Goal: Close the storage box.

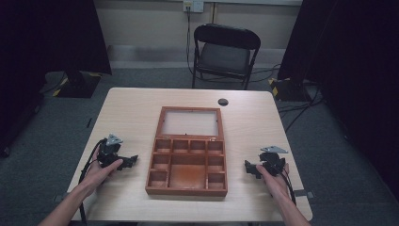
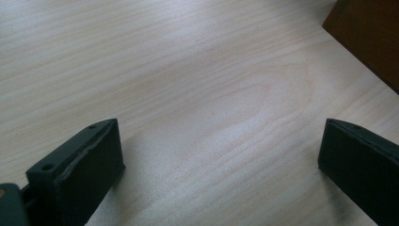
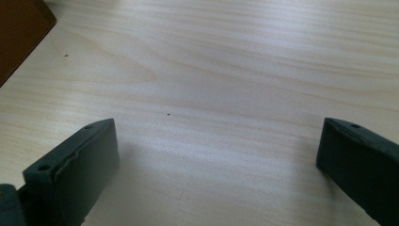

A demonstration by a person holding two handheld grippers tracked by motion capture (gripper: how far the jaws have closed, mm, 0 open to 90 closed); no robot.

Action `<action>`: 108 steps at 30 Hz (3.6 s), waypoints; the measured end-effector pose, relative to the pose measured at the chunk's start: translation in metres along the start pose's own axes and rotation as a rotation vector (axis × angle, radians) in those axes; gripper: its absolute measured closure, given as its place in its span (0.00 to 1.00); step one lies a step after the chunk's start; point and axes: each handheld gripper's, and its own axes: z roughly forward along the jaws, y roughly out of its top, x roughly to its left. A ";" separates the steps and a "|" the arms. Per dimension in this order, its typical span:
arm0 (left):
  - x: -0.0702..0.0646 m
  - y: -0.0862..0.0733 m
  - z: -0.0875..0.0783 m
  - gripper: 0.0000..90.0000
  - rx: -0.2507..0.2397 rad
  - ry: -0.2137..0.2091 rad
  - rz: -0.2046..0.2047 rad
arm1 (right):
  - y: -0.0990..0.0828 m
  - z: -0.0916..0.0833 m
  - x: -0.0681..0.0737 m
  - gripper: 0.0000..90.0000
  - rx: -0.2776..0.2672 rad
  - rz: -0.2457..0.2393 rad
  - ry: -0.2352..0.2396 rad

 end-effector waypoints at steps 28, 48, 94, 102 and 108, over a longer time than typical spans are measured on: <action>-0.001 0.015 -0.016 0.20 -0.038 -0.020 -0.049 | 0.021 -0.014 0.004 0.17 -0.036 0.080 0.063; -0.026 0.058 -0.019 0.20 -0.121 -0.080 -0.025 | 0.081 -0.003 0.039 0.19 -0.141 -0.018 0.143; -0.038 0.123 0.075 0.17 0.019 -0.163 -0.175 | 0.134 0.098 0.081 0.14 0.065 0.178 0.350; -0.041 0.124 0.082 0.17 0.019 -0.203 -0.189 | 0.137 0.102 0.080 0.14 0.112 0.200 0.385; -0.042 0.124 0.087 0.11 0.020 -0.214 -0.218 | 0.138 0.104 0.078 0.14 0.121 0.209 0.402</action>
